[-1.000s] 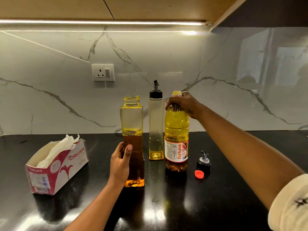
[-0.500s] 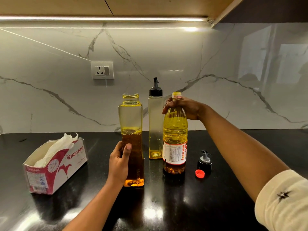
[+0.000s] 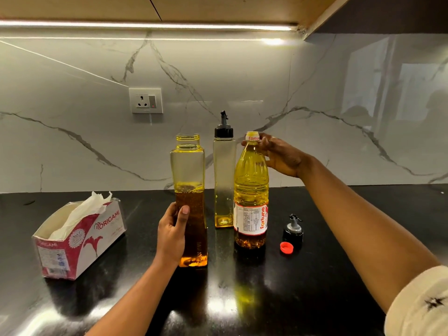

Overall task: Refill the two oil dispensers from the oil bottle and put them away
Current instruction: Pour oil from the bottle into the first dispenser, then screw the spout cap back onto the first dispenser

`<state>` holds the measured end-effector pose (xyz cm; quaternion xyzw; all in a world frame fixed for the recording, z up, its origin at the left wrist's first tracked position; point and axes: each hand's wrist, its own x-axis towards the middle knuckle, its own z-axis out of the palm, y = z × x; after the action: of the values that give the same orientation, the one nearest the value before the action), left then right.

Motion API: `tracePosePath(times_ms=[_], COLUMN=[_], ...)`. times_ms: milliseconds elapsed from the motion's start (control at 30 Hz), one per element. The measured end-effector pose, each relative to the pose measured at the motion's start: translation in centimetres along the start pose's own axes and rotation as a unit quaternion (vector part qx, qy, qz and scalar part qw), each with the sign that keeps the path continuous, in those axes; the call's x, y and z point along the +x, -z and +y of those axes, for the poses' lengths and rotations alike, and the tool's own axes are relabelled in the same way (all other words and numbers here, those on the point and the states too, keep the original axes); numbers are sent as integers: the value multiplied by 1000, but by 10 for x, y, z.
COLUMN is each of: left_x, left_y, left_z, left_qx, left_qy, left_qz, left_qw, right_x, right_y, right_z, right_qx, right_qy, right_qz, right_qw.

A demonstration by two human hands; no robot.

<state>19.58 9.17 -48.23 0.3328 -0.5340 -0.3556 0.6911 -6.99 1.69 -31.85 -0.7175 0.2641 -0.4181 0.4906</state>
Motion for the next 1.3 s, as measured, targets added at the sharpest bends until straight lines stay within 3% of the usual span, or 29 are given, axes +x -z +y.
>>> tracePosePath(times_ms=[133, 267, 467, 633, 800, 1000, 1167, 1300], left_x=[-1, -2, -4, -3, -1, 0, -1, -3], left_y=[0, -1, 0, 1, 1, 1, 1, 2], left_z=[1, 3, 5, 3, 1, 1, 1, 2], left_qx=[3, 13, 8, 0, -4, -2, -11, -9], left_qy=[-10, -19, -19, -11, -17, -14, -7, -10], left_qz=[1, 6, 0, -2, -3, -8, -11, -13], left_qw=[1000, 1000, 1000, 1000, 1000, 1000, 1000, 1000], right_x=[-41, -88, -144, -135, -116, -121, -132, -128], right_y=[-16, -33, -35, -20, -13, -11, -18, -37], right_z=[-1, 23, 91, 104, 128, 129, 97, 41], right_qx=[-103, -221, -425, -456, -438, -445, -350, -303], right_qy=[46, 43, -72, -144, -254, -246, -143, -22], right_qz=[114, 246, 276, 353, 273, 252, 352, 374], right_qw=[987, 943, 859, 804, 818, 823, 856, 876])
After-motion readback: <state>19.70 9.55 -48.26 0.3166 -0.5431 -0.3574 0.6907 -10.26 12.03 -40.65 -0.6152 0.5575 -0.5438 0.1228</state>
